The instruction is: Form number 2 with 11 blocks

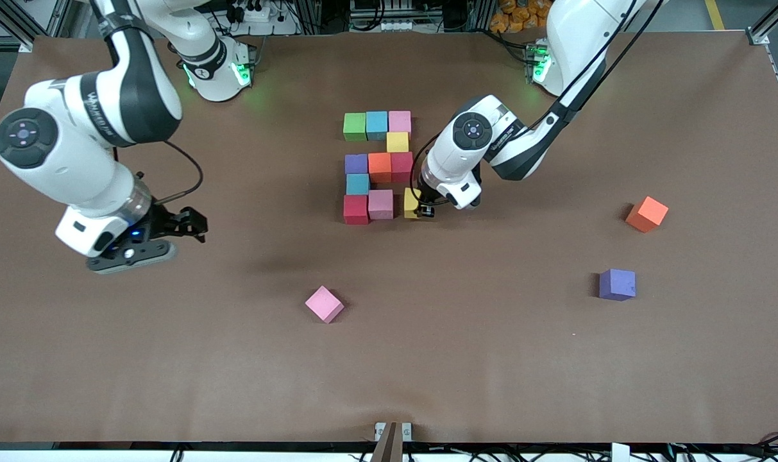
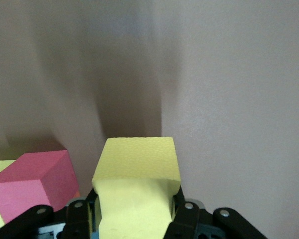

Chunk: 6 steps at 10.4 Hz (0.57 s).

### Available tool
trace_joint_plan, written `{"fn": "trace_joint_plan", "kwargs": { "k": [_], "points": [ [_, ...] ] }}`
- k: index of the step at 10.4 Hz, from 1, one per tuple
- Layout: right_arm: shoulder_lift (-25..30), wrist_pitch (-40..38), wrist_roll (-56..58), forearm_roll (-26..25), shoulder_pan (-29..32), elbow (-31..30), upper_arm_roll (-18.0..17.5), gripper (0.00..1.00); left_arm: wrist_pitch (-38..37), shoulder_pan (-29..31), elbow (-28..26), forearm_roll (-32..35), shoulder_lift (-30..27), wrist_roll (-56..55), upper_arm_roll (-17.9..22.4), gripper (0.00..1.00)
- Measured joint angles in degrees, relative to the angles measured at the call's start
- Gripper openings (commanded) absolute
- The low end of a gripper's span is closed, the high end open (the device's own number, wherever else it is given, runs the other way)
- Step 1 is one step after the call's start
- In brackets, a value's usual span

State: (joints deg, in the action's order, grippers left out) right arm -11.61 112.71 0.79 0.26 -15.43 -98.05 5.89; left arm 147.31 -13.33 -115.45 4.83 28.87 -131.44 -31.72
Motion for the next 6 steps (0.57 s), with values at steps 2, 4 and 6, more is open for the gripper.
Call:
{"fn": "trace_joint_plan", "kwargs": {
  "k": [2, 4, 6],
  "points": [
    [0.2, 0.0, -4.4, 0.0, 3.0, 0.2, 0.1, 1.0, 1.2, -0.3, -0.1, 0.3, 1.3, 0.0, 0.1, 0.41],
    [0.8, 0.1, -8.1, 0.0, 4.4, 0.3, 0.7, 1.0, 2.1, -0.4, -0.1, 0.5, 2.2, 0.0, 0.1, 0.41],
    [1.8, 0.1, -9.7, 0.0, 4.5, 0.4, 1.4, 1.0, 2.8, -0.4, -0.1, 0.5, 2.4, 0.0, 0.2, 0.42]
  ]
}}
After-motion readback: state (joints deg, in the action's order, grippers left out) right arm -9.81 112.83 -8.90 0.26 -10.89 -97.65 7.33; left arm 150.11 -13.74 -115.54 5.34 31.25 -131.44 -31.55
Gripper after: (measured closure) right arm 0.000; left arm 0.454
